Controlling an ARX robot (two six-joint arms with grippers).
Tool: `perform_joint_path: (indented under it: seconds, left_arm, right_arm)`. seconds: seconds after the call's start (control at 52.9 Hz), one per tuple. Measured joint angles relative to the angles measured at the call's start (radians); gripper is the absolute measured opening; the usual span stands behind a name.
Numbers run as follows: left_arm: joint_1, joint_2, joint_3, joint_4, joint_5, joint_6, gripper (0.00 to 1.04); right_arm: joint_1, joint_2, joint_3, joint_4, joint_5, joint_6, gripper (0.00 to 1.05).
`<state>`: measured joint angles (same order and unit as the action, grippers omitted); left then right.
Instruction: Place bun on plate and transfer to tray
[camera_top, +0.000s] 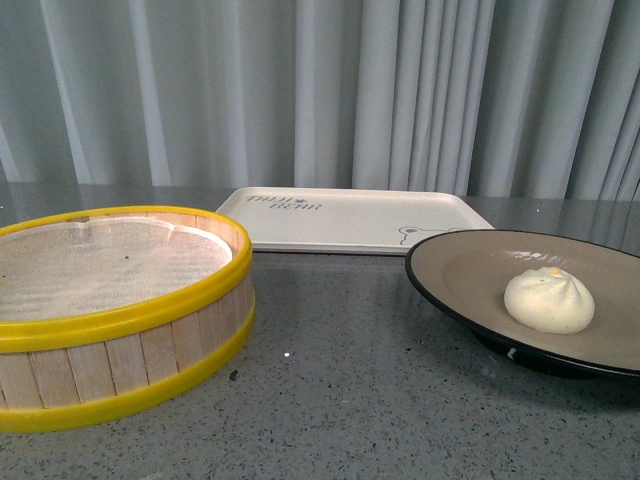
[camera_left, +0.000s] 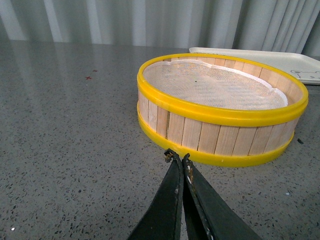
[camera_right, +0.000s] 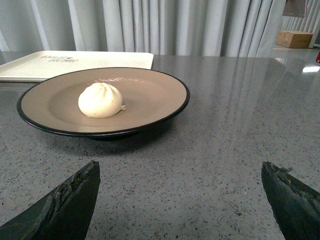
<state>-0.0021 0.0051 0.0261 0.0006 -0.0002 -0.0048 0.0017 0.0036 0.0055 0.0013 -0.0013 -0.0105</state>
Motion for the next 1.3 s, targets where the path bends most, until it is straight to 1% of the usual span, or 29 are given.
perform_joint_path:
  seconds: [0.076, 0.151, 0.208, 0.246, 0.378, 0.454, 0.511, 0.586, 0.643, 0.718, 0.756, 0.794, 0.813, 0.851, 0.926, 0.945, 0.964, 0.983, 1.002, 1.059, 1.097, 1.116, 1.134, 1.153, 1.172, 1.191, 1.229, 1.286, 1.305]
  left_arm:
    - [0.0, -0.001, 0.0, 0.0, 0.0, 0.0, 0.06]
    - [0.0, -0.002, 0.0, 0.0, 0.0, 0.0, 0.23]
    - [0.0, -0.002, 0.0, 0.0, 0.0, 0.0, 0.3]
    - [0.0, -0.002, 0.0, 0.0, 0.0, 0.0, 0.38]
    - [0.0, -0.002, 0.0, 0.0, 0.0, 0.0, 0.57]
    - [0.0, -0.002, 0.0, 0.0, 0.0, 0.0, 0.75]
    - [0.0, -0.002, 0.0, 0.0, 0.0, 0.0, 0.82]
    - [0.0, -0.002, 0.0, 0.0, 0.0, 0.0, 0.99]
    - [0.0, -0.002, 0.0, 0.0, 0.0, 0.0, 0.98]
    - [0.0, -0.002, 0.0, 0.0, 0.0, 0.0, 0.98]
    - [0.0, -0.002, 0.0, 0.0, 0.0, 0.0, 0.98]
    - [0.0, -0.002, 0.0, 0.0, 0.0, 0.0, 0.98]
    - [0.0, -0.002, 0.0, 0.0, 0.0, 0.0, 0.98]
    - [0.0, -0.002, 0.0, 0.0, 0.0, 0.0, 0.98]
    - [0.0, -0.001, 0.0, 0.0, 0.0, 0.0, 0.98]
    - [0.0, -0.001, 0.0, 0.0, -0.001, 0.0, 0.98]
    - [0.0, -0.002, 0.0, 0.0, -0.001, 0.0, 0.98]
    - [0.0, -0.002, 0.0, 0.0, -0.001, 0.0, 0.98]
    - [0.0, -0.002, 0.0, 0.0, -0.001, 0.0, 0.98]
    - [0.0, -0.002, 0.0, 0.0, 0.0, 0.0, 0.98]
    - [0.0, -0.002, 0.0, 0.0, 0.0, 0.0, 0.98]
    - [0.0, -0.002, 0.0, 0.0, 0.0, 0.0, 0.98]
    - [0.0, -0.002, 0.0, 0.0, 0.0, 0.0, 0.98]
    - [0.0, -0.002, 0.0, 0.0, 0.0, 0.0, 0.98]
    - [0.0, -0.002, 0.0, 0.0, 0.0, 0.0, 0.98]
    - [0.0, -0.002, 0.0, 0.0, 0.0, 0.0, 0.98]
    - [0.0, -0.002, 0.0, 0.0, 0.0, 0.0, 0.98]
    - [0.0, -0.002, 0.0, 0.0, 0.0, 0.0, 0.98]
    - [0.0, -0.002, 0.0, 0.0, 0.0, 0.0, 0.98]
  right_arm:
    - [0.0, 0.0, 0.0, 0.0, 0.0, 0.0, 0.96]
    - [0.0, 0.0, 0.0, 0.0, 0.0, 0.0, 0.96]
    - [0.0, 0.0, 0.0, 0.0, 0.0, 0.0, 0.96]
    - [0.0, 0.0, 0.0, 0.0, 0.0, 0.0, 0.96]
    - [0.0, 0.0, 0.0, 0.0, 0.0, 0.0, 0.96]
    - [0.0, 0.0, 0.0, 0.0, 0.0, 0.0, 0.96]
    - [0.0, 0.0, 0.0, 0.0, 0.0, 0.0, 0.96]
    - [0.0, 0.0, 0.0, 0.0, 0.0, 0.0, 0.96]
    - [0.0, 0.0, 0.0, 0.0, 0.0, 0.0, 0.96]
    - [0.0, 0.0, 0.0, 0.0, 0.0, 0.0, 0.96]
    - [0.007, 0.036, 0.031, -0.078, 0.05, 0.033, 0.96]
    - [0.011, 0.14, 0.096, -0.169, 0.094, 0.03, 0.96]
    - [0.007, 0.185, 0.12, -0.174, 0.091, 0.014, 0.96]
    - [-0.004, 0.269, 0.17, -0.167, 0.053, -0.035, 0.96]
    - [-0.027, 0.42, 0.286, -0.159, -0.052, -0.237, 0.96]
    - [-0.029, 0.431, 0.297, -0.161, -0.063, -0.262, 0.96]
    - [-0.03, 0.452, 0.317, -0.169, -0.081, -0.327, 0.96]
    - [-0.031, 0.462, 0.327, -0.173, -0.09, -0.339, 0.96]
    - [-0.031, 0.479, 0.345, -0.183, -0.109, -0.408, 0.96]
    - [-0.032, 0.519, 0.388, -0.232, -0.159, -0.531, 0.96]
    - [-0.031, 0.542, 0.412, -0.273, -0.185, -0.616, 0.96]
    - [-0.031, 0.558, 0.426, -0.3, -0.2, -0.686, 0.96]
    - [-0.031, 0.566, 0.432, -0.313, -0.205, -0.7, 0.96]
    - [-0.031, 0.591, 0.448, -0.341, -0.214, -0.798, 0.96]
    - [-0.031, 0.608, 0.455, -0.344, -0.218, -0.84, 0.96]
    - [-0.031, 0.633, 0.464, -0.341, -0.225, -0.933, 0.96]
    - [-0.032, 0.68, 0.487, -0.341, -0.239, -1.05, 0.96]
    - [-0.031, 0.719, 0.507, -0.337, -0.257, -1.144, 0.96]
    - [-0.029, 0.74, 0.517, -0.337, -0.265, -1.197, 0.96]
